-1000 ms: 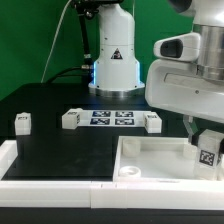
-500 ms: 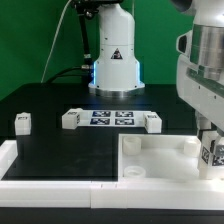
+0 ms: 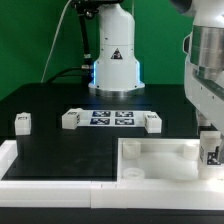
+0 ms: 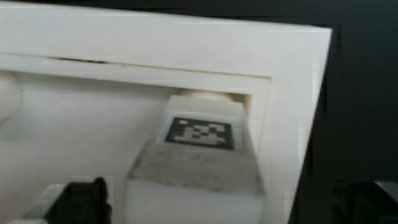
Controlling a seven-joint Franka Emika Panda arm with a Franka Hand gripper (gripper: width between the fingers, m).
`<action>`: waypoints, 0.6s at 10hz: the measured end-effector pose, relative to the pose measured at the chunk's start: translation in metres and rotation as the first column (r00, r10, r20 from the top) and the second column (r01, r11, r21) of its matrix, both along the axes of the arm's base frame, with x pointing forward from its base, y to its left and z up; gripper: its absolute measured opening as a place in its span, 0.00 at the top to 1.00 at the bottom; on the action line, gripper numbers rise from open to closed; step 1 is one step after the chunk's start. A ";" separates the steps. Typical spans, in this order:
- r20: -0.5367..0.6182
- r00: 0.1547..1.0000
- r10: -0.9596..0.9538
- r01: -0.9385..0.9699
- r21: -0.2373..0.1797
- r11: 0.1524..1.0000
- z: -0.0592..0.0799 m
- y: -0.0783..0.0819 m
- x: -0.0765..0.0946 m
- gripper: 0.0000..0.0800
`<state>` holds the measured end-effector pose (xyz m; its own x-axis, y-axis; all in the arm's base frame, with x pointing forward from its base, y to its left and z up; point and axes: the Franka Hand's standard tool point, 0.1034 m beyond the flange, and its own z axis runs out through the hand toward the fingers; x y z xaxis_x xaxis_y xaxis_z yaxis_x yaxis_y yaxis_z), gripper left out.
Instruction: Assemble one leg
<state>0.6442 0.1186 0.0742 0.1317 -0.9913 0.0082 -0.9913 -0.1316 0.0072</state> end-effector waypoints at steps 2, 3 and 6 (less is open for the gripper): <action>0.001 0.951 0.308 -0.308 0.001 0.951 -0.001 -0.003 0.001 0.19; 0.014 0.877 0.480 -0.480 -0.005 0.877 -0.001 -0.004 0.002 0.19; 0.008 0.554 0.833 -0.833 -0.004 0.554 -0.001 0.000 0.001 0.19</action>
Offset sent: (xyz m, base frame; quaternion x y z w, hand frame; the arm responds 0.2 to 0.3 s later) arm -0.0077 0.0085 0.0035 0.0135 -0.0150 -0.4041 0.9145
